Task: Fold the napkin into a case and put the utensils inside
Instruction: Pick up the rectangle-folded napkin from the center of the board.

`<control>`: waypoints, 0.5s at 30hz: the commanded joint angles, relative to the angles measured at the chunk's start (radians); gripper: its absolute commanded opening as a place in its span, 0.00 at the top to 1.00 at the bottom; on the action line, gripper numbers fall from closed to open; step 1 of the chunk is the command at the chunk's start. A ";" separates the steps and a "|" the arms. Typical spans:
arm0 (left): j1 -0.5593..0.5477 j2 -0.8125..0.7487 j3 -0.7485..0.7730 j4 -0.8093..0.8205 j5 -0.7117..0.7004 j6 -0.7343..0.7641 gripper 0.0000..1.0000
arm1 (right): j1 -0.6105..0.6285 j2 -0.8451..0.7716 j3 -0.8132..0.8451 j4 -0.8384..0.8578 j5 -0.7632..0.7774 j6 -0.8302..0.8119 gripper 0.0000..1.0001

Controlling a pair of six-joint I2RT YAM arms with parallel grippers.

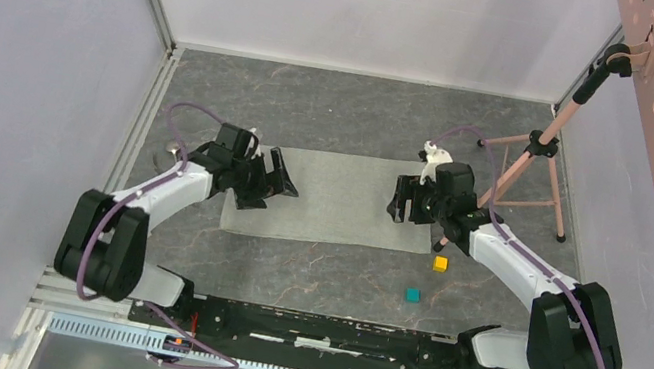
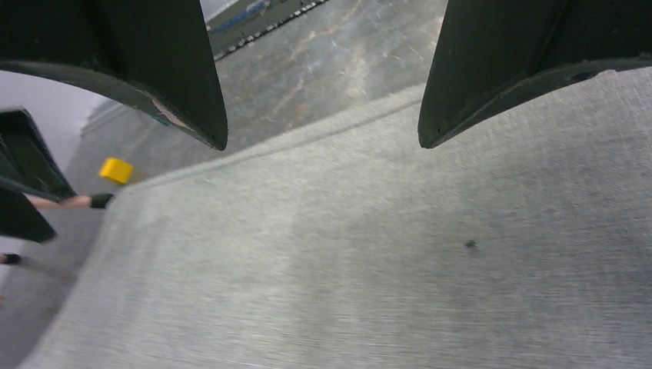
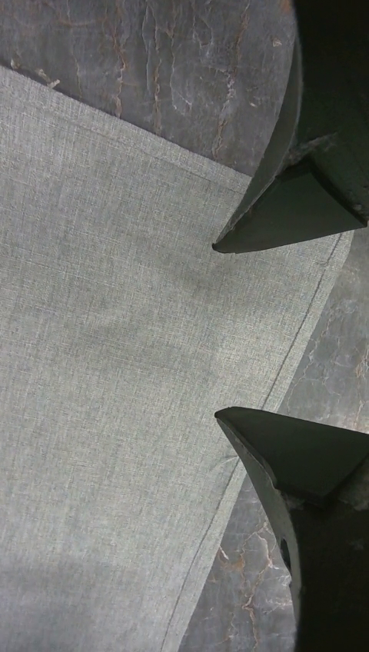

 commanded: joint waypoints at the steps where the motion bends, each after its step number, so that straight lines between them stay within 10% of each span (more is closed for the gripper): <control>1: -0.012 0.093 0.021 0.060 -0.085 -0.020 0.00 | 0.005 -0.015 0.025 -0.012 0.007 -0.041 0.20; 15: 0.042 0.056 -0.117 -0.104 -0.285 0.019 0.00 | -0.004 -0.031 -0.038 -0.016 0.067 -0.079 0.20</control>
